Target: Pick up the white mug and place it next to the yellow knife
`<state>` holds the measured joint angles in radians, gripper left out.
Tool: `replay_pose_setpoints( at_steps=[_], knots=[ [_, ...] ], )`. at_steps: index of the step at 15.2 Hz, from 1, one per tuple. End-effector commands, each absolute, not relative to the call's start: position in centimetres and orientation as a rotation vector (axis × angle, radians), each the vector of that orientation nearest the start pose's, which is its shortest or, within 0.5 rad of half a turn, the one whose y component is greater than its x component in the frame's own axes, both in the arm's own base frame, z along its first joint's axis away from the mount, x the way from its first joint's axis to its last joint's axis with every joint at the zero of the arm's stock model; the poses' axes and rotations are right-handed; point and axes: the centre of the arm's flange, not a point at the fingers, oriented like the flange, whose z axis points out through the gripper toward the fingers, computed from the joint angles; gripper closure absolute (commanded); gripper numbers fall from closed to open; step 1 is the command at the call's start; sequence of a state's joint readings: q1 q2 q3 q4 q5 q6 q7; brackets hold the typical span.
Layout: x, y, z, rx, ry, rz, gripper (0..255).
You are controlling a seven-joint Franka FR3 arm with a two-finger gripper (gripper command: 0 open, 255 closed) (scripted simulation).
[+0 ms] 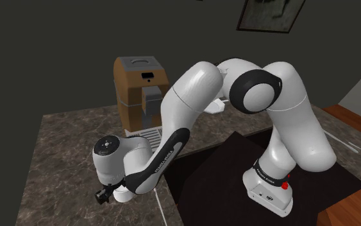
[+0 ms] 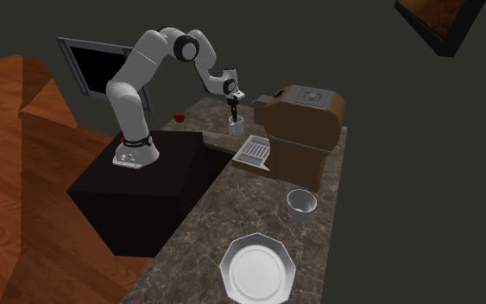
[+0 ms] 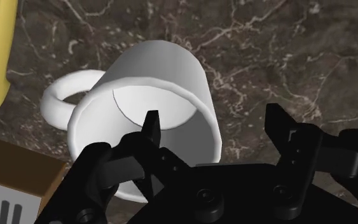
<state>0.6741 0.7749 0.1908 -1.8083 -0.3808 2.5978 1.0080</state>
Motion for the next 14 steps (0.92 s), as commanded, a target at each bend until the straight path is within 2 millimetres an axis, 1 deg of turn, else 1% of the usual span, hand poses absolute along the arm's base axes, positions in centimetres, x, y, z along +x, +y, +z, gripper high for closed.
replay_pose_setpoints(
  at_steps=[1,3,6,7,14],
  knots=[
    [41.7,49.1,12.1,-3.140,-0.195,-0.129,0],
    [41.7,49.1,12.1,-3.140,-0.195,-0.129,0],
    [41.4,49.2,16.1,-3.140,-0.195,-0.129,0],
    [41.3,49.2,17.1,-3.140,-0.195,-0.129,0],
    [41.3,49.2,17.1,-3.140,-0.195,-0.129,0]
  ],
)
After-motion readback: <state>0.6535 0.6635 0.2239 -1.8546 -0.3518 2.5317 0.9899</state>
